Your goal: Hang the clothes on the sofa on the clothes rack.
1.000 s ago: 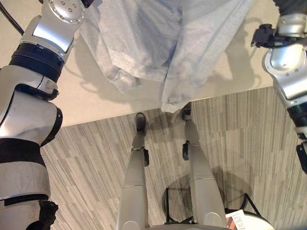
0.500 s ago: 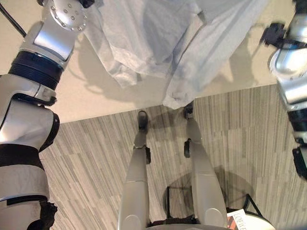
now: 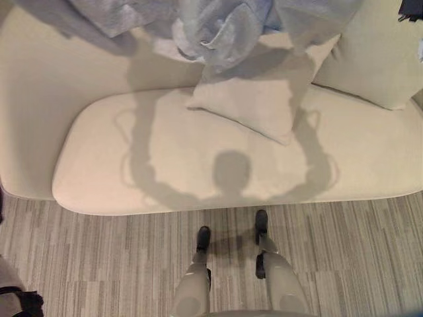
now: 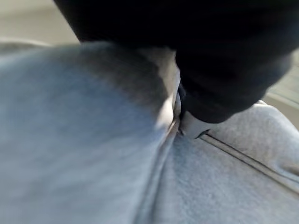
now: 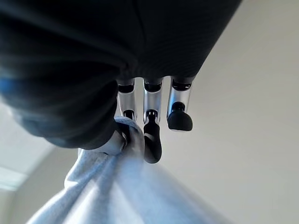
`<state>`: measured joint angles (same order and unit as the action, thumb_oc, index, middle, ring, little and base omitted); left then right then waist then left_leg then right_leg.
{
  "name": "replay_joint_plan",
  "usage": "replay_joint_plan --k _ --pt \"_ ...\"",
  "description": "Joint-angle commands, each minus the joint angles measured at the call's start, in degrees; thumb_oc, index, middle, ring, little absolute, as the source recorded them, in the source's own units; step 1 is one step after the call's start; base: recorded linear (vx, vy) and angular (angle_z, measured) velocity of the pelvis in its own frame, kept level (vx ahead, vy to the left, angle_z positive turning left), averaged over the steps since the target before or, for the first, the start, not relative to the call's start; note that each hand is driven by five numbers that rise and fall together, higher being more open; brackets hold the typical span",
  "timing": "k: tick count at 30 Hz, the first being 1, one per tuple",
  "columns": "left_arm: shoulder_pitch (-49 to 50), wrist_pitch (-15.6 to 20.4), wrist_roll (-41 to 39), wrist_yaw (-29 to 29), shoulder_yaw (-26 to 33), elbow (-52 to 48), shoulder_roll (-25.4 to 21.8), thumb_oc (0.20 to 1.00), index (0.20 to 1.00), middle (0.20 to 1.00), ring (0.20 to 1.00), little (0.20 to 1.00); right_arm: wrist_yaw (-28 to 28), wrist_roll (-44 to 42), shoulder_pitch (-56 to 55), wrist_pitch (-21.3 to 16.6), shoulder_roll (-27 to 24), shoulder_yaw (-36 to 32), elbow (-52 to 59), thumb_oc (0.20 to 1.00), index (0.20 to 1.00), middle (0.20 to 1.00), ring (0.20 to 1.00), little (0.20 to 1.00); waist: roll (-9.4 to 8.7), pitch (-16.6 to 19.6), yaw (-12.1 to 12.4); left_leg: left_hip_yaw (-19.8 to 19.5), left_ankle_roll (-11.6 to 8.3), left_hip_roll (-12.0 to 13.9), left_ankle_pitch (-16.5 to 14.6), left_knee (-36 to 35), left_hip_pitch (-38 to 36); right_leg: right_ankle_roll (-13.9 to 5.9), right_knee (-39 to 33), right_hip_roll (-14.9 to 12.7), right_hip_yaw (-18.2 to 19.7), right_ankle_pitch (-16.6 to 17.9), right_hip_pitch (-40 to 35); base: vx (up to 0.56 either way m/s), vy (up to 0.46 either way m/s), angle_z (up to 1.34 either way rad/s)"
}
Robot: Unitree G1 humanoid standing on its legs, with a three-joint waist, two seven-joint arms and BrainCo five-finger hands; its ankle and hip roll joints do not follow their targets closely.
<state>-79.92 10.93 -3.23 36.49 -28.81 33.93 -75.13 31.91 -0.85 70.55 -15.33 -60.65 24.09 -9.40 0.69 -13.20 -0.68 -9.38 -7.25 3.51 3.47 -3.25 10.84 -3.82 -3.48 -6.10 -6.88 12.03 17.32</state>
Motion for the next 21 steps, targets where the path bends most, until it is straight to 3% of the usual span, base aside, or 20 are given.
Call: replay_joint_plan --k 1,2,8,18,20,21 --pt "3.05 -0.95 2.27 -0.04 -0.51 4.35 0.67 0.2 0.2 0.2 0.2 0.2 -0.62 0.04 -3.17 -0.65 -0.89 -1.22 -3.03 0.2 0.2 0.2 0.2 0.2 0.33 8.39 0.43 3.72 2.59 -3.2 -1.51 -1.75 -2.39 -8.55 -0.88 -4.19 0.6 -3.92 -6.59 0.12 0.037 0.17" --pt "4.94 -1.04 2.22 -1.01 -0.03 5.23 -1.43 0.2 0.2 0.2 0.2 0.2 -2.48 0.34 -2.08 -0.48 -2.8 0.64 -2.85 0.2 0.2 0.2 0.2 0.2 -0.16 11.03 1.14 3.78 2.78 -3.24 -2.32 -1.75 -5.03 -8.89 -0.73 -4.48 -0.04 -4.41 -9.22 0.09 0.04 0.11" --pt "8.89 -1.26 2.75 -2.99 2.38 6.61 -5.27 0.2 0.2 0.2 0.2 0.2 -5.74 -0.9 -1.63 -0.54 -3.7 3.63 -5.2 0.2 0.2 0.2 0.2 0.2 -0.72 15.01 2.51 4.21 3.27 -3.67 -3.82 -1.75 -9.11 -9.64 -0.98 -5.41 -0.62 -4.75 -13.22 0.05 0.041 0.01" --pt "18.97 -1.13 2.91 -5.67 8.83 4.15 -7.88 0.2 0.2 0.2 0.2 0.2 -9.75 -6.85 -7.29 -0.94 -0.89 2.03 -9.37 0.2 0.2 0.2 0.2 0.2 -1.01 15.53 4.33 3.1 5.03 -4.99 -4.76 -1.75 -12.4 -10.01 4.5 -7.6 0.36 -6.5 -13.98 0.0 0.045 0.02" --pt "20.05 -1.09 3.38 -5.65 10.43 1.65 -6.73 0.2 0.2 0.2 0.2 0.2 -10.18 -6.78 -9.29 -0.7 -0.98 0.8 -8.39 0.2 0.2 0.2 0.2 0.2 -0.61 13.86 3.8 1.39 5.31 -4.35 -4.11 -1.67 -12.85 -8.62 10.47 -4.5 4.54 -9.99 -12.5 -0.04 -0.025 0.19" --pt "19.24 -0.87 3.55 -5.69 10.1 1.26 -5.94 0.2 0.2 0.2 0.2 0.2 -9.88 -6.9 -9.29 -1.09 -1.71 0.62 -8.38 0.2 0.2 0.2 0.2 0.2 -0.64 13.58 3.82 0.73 5.1 -4.02 -3.58 -1.63 -12.38 -7.95 10.16 -2.51 6.09 -11.57 -12.68 -0.04 -0.104 0.42"
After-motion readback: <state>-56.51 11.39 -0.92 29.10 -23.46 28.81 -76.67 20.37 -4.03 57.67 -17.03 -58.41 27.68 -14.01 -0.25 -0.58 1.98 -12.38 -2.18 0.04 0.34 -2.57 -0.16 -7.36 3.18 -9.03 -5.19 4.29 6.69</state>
